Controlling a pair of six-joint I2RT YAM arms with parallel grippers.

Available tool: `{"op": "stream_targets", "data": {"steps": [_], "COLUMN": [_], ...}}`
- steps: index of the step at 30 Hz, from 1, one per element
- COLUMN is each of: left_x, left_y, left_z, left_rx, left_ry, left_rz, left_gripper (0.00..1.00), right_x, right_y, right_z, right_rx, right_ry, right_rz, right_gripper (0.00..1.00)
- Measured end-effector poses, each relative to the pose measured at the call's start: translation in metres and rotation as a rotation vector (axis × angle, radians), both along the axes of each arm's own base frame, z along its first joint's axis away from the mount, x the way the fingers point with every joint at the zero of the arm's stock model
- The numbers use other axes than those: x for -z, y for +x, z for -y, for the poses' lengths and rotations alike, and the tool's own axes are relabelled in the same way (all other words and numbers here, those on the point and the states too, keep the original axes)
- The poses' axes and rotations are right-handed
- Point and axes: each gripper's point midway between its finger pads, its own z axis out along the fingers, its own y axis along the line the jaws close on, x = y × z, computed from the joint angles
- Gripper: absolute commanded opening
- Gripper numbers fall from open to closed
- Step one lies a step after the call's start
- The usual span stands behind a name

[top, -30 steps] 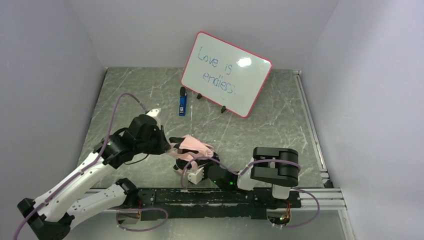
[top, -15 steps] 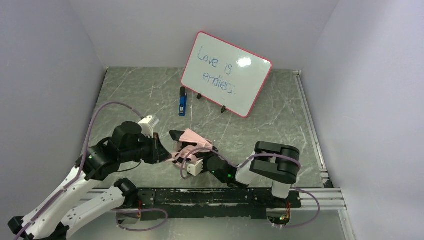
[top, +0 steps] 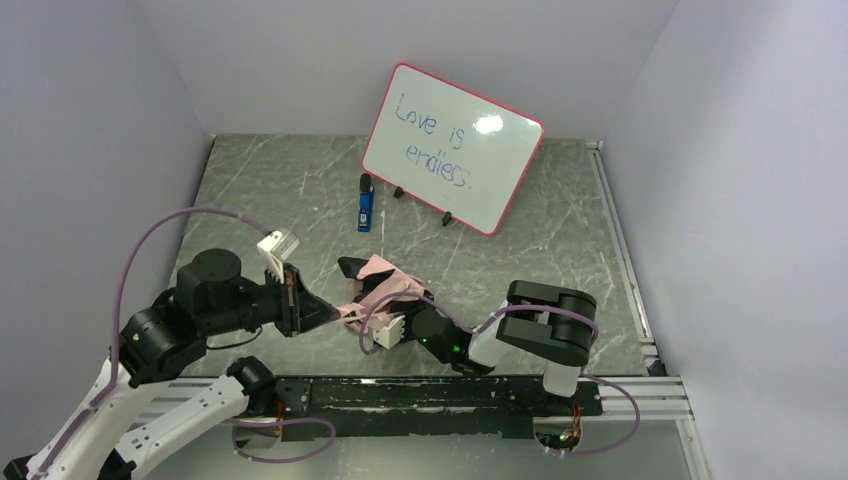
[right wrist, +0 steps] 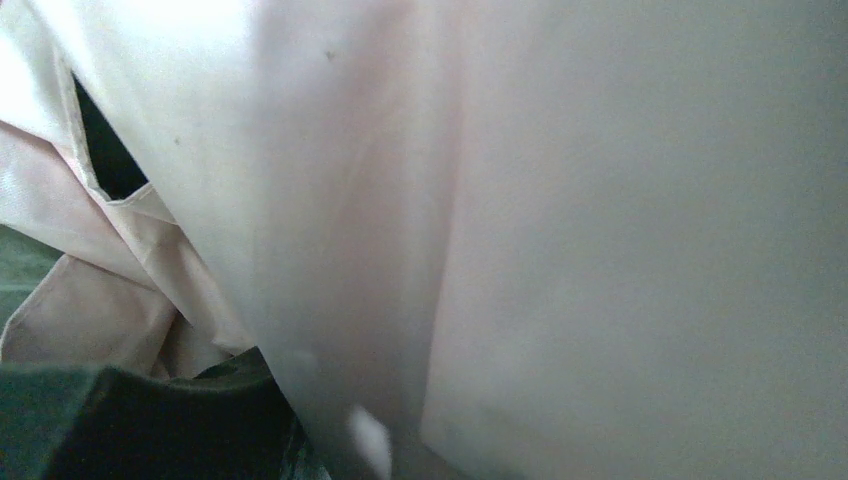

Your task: Put away the umbrella

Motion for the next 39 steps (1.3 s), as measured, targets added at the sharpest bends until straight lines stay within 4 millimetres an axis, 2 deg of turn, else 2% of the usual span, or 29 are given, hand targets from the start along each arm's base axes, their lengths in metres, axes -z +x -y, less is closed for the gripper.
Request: {"op": "stream_targets", "data": {"steps": [9,13,15,21,25,33,36,39], "left_x": [-0.012,-0.014,-0.017,-0.029,-0.035,-0.075,-0.085,-0.076], "left_y": [-0.015,-0.022,-0.027,-0.044,-0.047,-0.036,-0.015,0.020], "left_z": [-0.001,0.003,0.005,0.012,0.012,0.013,0.016,0.018], "left_rx": [0.069,0.121,0.157,0.283,0.311,0.299,0.230,0.121], "left_ry": [-0.052,-0.063,-0.076,-0.132,-0.132,-0.162,-0.130,-0.034], "left_rz": [0.043,0.048,0.054,0.080,0.108,0.251,0.299,0.311], "left_gripper": [0.05,0.12,0.18,0.48,0.52,0.52,0.52,0.55], "right_x": [0.000,0.000,0.000,0.001,0.001,0.000,0.000,0.000], "right_y": [0.001,0.001,0.001,0.002,0.003,0.003,0.003,0.002], "right_z": [0.000,0.000,-0.001,-0.001,-0.001,-0.002,-0.002,-0.001], "right_rx": [0.000,-0.001,-0.001,-0.003,-0.004,-0.012,-0.019,-0.032], "right_ry": [0.002,0.002,0.003,0.002,0.003,-0.005,-0.009,-0.015], "right_rz": [0.000,-0.001,-0.001,0.000,0.001,0.020,0.030,0.046], "right_gripper": [0.19,0.19,0.19,0.19,0.19,0.19,0.19,0.19]}}
